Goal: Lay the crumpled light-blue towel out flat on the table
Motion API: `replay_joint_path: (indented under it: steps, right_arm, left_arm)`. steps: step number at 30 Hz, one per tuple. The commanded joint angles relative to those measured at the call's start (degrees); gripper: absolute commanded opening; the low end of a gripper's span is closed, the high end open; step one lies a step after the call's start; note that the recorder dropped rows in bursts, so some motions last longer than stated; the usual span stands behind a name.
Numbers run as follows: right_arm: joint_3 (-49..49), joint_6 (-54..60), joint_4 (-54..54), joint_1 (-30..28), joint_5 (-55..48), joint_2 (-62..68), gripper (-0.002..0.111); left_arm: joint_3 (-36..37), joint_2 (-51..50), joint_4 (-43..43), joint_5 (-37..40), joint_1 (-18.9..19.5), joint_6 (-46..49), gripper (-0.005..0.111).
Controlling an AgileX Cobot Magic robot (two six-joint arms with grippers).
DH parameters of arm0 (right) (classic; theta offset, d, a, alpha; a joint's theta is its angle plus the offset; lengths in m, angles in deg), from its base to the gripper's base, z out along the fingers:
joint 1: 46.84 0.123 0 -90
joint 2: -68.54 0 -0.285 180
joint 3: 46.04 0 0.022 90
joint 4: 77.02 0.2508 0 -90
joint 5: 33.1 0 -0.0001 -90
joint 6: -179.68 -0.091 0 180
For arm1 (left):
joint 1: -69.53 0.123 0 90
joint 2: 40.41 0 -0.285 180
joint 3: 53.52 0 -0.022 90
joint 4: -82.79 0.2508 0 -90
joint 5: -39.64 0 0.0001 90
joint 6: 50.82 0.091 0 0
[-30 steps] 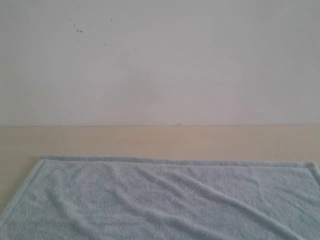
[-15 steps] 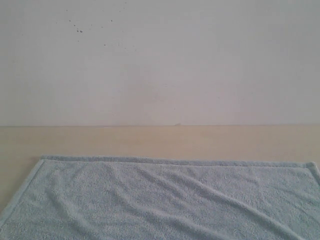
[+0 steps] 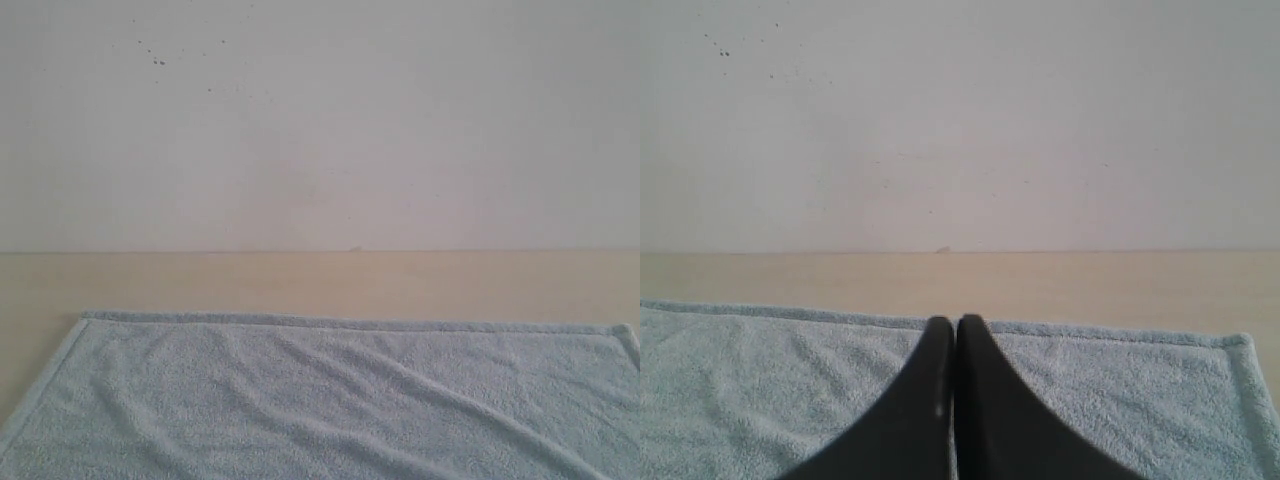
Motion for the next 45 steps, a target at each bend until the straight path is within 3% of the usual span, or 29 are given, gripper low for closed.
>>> replay_joint_path:
  steps: [1,4,9,10,17,27,34,45]
  right_arm:
    - [-0.3,0.1,-0.4,0.0,-0.1,-0.3,0.000]
    - [-0.3,0.1,-0.4,0.0,-0.1,-0.3,0.000]
    - [-0.3,0.1,-0.4,0.0,-0.1,-0.3,0.000]
    - [-0.3,0.1,-0.4,0.0,-0.1,-0.3,0.000]
    - [-0.3,0.1,-0.4,0.0,-0.1,-0.3,0.000]
    - [-0.3,0.1,-0.4,0.0,-0.1,-0.3,0.000]
    - [-0.3,0.1,-0.4,0.0,-0.1,-0.3,0.000]
    - [-0.3,0.1,-0.4,0.0,-0.1,-0.3,0.000]
  left_arm:
    - [-0.1,0.4,6.5,8.8,0.0,-4.5,0.004]
    - [-0.1,0.4,28.5,11.6,0.0,-30.2,0.004]
    - [-0.1,0.3,73.7,10.5,0.0,-71.3,0.004]
    - [-0.1,0.3,75.9,10.3,0.0,-73.1,0.004]
    - [3.1,3.7,83.7,9.0,0.0,-74.7,0.004]
    - [8.9,4.1,83.7,5.1,0.0,-74.9,0.004]
    - [9.1,4.1,88.4,7.3,0.0,-81.3,0.004]
    - [9.1,4.1,88.7,7.3,0.0,-81.3,0.004]
